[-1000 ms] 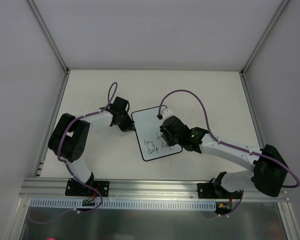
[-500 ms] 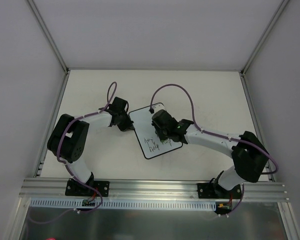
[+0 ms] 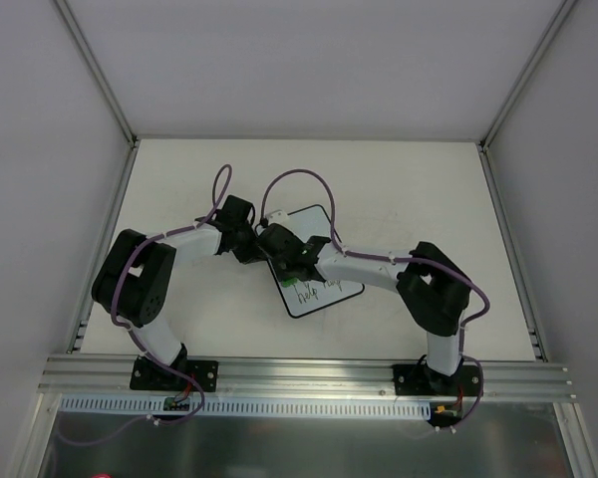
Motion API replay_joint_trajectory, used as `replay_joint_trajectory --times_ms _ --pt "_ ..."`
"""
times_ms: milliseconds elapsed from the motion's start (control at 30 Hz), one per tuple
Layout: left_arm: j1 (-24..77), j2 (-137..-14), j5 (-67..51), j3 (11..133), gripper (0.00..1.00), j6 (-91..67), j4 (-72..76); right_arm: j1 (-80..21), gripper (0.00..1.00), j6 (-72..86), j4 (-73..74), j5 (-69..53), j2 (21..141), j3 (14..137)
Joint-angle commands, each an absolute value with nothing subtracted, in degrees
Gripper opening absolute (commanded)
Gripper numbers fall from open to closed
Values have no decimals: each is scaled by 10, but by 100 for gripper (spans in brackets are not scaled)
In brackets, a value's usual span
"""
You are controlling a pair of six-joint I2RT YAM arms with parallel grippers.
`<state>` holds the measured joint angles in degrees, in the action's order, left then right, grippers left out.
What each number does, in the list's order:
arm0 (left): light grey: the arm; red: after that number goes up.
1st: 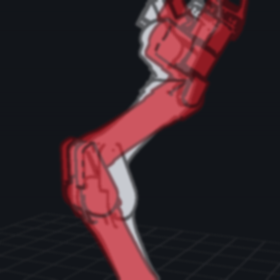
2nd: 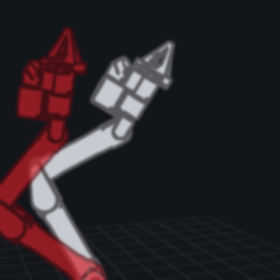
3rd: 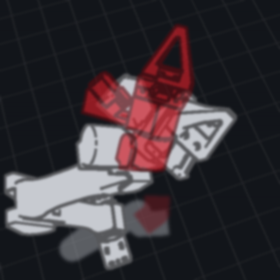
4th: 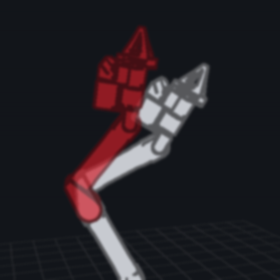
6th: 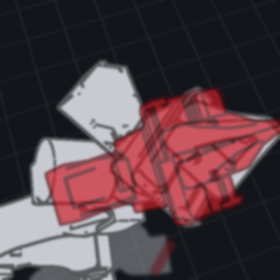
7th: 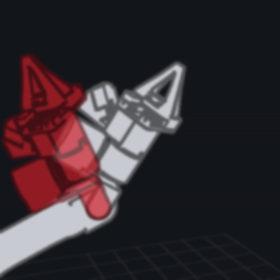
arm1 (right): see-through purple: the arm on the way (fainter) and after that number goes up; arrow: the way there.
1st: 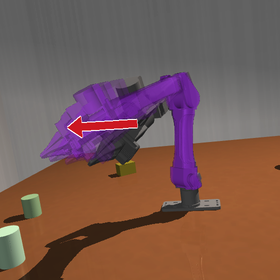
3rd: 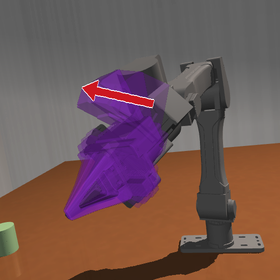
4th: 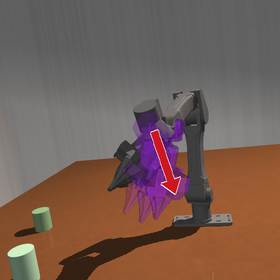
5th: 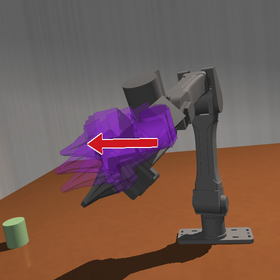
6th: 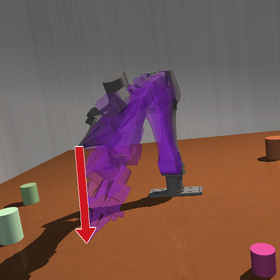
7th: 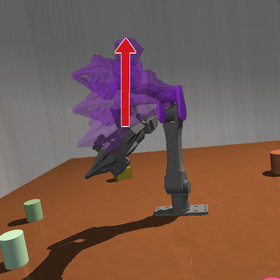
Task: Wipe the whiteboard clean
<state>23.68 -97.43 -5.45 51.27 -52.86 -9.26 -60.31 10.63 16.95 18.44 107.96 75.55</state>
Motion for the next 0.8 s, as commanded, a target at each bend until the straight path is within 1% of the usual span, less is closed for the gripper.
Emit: replay_joint_trajectory --times_ms 0,367,500,633,767 --pt "243 -998 10 480 0 -497 -182 -607 0 155 178 215 1103 779" --pt "242 -999 15 478 0 -495 -183 -606 0 190 178 239 1147 774" --pt "241 -998 18 473 0 -489 -182 -598 0 200 178 262 1128 735" --pt "240 -998 25 465 0 -484 -182 -565 0 207 178 267 1089 681" --pt "240 -998 24 461 0 -482 -182 -540 0 198 183 268 1067 671"
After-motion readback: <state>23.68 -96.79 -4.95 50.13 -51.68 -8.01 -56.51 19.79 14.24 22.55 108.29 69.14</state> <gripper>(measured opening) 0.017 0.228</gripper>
